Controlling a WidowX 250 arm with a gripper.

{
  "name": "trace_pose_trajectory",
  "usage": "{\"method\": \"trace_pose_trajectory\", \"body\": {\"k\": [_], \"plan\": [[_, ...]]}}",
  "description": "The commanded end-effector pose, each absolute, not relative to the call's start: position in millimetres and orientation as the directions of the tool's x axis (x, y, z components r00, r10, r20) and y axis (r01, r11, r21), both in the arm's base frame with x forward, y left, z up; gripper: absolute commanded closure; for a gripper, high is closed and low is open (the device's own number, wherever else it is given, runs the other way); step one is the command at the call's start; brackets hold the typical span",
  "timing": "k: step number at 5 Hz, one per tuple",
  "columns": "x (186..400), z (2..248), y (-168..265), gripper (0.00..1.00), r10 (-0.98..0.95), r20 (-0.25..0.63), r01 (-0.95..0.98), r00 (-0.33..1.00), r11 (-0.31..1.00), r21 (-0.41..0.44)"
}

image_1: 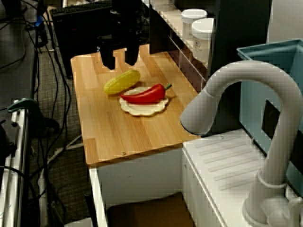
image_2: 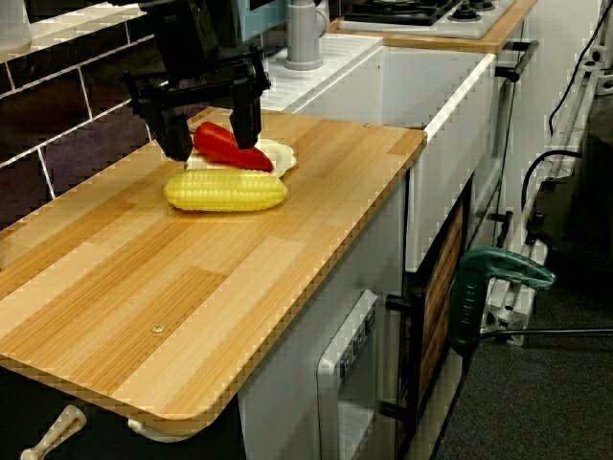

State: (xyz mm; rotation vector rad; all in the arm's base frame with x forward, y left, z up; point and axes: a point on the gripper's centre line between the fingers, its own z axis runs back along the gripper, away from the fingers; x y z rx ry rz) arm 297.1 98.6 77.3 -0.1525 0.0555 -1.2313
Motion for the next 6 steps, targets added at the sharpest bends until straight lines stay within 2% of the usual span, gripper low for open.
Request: {"method": "trace_pose_trajectory", "body": {"k": [1,3,4,5,6], "plan": [[282,87,96,0.0,-0.995,0.065,0.987,0.075,0.064,-0.147],[269,77,90,0.0,-0.989,0.114,0.97,-0.094,-0.117,-0.214],[267,79,89,0.0,-0.979,0.152,0.963,-0.132,-0.163,-0.213],[267,85,92,0.0,-0.99,0.143,0.989,-0.021,-0.041,-0.143],[269,85,100,0.0,-0.982,0.07,0.971,0.174,0.16,-0.18]]}}
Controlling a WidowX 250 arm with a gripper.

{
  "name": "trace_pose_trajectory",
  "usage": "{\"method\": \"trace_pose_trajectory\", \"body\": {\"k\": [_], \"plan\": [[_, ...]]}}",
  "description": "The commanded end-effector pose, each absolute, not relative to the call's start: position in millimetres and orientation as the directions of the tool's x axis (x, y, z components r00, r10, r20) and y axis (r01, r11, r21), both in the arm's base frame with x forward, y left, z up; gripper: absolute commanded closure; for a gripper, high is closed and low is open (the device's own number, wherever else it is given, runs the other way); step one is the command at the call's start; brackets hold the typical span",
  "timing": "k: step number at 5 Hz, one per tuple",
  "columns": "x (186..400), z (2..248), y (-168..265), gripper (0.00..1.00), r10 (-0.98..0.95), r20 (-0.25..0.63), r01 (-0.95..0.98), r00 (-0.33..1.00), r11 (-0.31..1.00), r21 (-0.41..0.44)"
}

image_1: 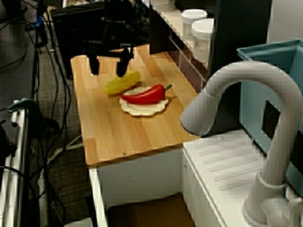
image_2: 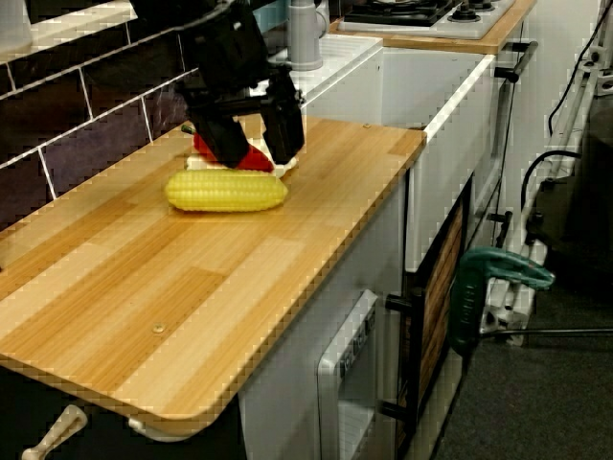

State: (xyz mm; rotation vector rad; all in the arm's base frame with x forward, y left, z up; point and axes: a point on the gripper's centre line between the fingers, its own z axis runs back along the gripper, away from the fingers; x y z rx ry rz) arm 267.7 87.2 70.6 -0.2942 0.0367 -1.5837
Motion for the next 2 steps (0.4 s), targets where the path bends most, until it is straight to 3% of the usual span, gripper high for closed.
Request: {"method": "trace_pose_trajectory", "body": {"k": [1,2], "plan": [[266.0,82.5,108.0,0.0,-0.912,0.051,0.902,0.408,0.393,-0.181],[260.5,81.2,113.4,0.0,-0.781,0.102,0.786,0.616,0.6,-0.15]]}}
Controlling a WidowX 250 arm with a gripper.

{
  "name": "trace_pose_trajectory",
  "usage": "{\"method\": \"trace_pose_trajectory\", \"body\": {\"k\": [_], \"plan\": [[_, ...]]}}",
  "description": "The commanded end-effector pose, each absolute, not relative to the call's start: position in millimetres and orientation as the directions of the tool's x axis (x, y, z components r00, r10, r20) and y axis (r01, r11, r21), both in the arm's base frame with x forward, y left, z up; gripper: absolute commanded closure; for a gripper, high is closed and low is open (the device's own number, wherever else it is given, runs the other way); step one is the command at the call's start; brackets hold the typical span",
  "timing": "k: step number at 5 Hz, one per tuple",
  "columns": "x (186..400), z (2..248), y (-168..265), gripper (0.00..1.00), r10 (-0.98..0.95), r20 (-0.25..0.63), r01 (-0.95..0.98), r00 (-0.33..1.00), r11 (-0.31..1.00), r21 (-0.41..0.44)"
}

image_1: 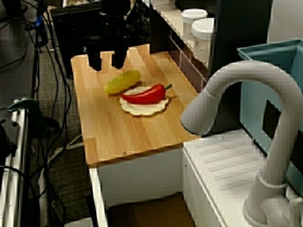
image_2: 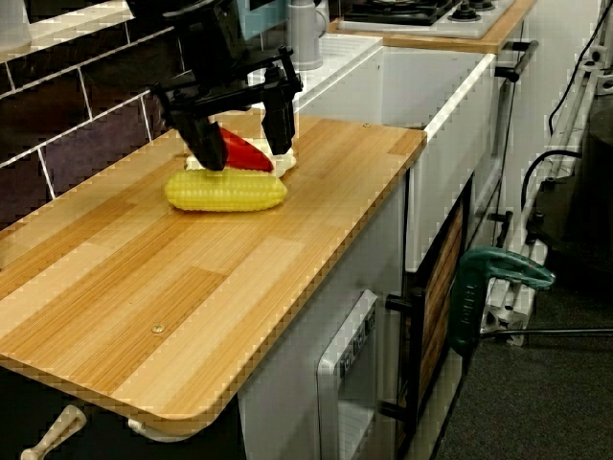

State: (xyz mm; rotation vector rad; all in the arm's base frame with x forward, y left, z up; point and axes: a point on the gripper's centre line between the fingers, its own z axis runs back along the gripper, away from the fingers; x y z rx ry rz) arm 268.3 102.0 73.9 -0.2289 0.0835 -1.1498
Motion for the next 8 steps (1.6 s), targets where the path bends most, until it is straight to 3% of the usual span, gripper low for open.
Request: {"method": "trace_pose_trajectory", "body": {"k": [1,2,3,5,6,8], "plan": [[264,84,114,0.0,-0.607,0.068,0.609,0.792,0.778,-0.153],[270,84,108,0.0,-0.393,0.009,0.389,0.92,0.906,-0.169],[273,88,97,0.0,-0.162,0.015,0.162,0.987,0.971,-0.177],[290,75,78,0.0,0.042,0.024,-0.038,0.999,0.988,-0.15],[299,59,73,0.0,0.036,-0.002,-0.036,0.999,0.99,-0.137],[296,49,69,0.0,0.009,-0.017,-0.011,1.0,0.992,-0.13]]}}
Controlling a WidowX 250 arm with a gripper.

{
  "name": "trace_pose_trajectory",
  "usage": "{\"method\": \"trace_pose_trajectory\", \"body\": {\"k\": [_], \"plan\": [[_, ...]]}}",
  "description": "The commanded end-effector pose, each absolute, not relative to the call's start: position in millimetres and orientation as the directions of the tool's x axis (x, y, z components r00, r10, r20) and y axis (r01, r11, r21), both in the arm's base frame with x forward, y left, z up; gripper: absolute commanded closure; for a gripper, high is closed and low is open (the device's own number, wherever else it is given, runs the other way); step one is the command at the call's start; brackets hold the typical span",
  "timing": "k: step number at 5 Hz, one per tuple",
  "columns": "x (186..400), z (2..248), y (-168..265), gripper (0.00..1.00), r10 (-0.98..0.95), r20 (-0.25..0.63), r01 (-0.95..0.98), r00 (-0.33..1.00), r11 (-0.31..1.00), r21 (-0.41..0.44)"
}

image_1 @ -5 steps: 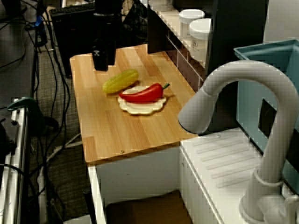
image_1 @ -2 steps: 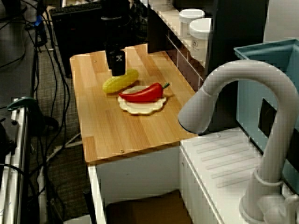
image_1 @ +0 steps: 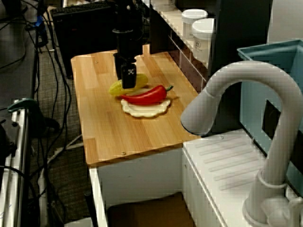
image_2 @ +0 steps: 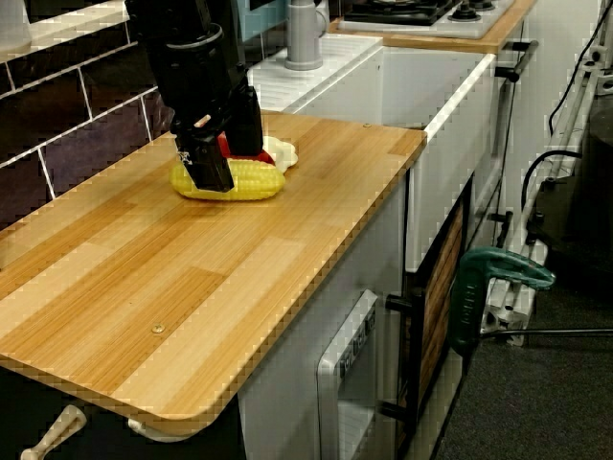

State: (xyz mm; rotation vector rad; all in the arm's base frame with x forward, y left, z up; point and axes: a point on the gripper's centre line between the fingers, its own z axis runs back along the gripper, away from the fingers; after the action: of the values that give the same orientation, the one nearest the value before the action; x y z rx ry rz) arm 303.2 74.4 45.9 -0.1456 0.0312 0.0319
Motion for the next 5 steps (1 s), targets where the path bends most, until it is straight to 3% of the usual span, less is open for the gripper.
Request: {"method": "trace_pose_trajectory", "body": {"k": [1,2,3,5], "plan": [[289,47,74,0.0,-0.004,0.009,0.005,1.0,0.991,-0.135],[286,41,79,0.0,0.009,0.006,-0.008,1.0,0.99,-0.141],[284,37,83,1.0,0.013,0.005,-0.012,1.0,0.989,-0.145],[278,63,110,1.0,0.043,0.019,-0.038,0.999,0.975,-0.22]]}}
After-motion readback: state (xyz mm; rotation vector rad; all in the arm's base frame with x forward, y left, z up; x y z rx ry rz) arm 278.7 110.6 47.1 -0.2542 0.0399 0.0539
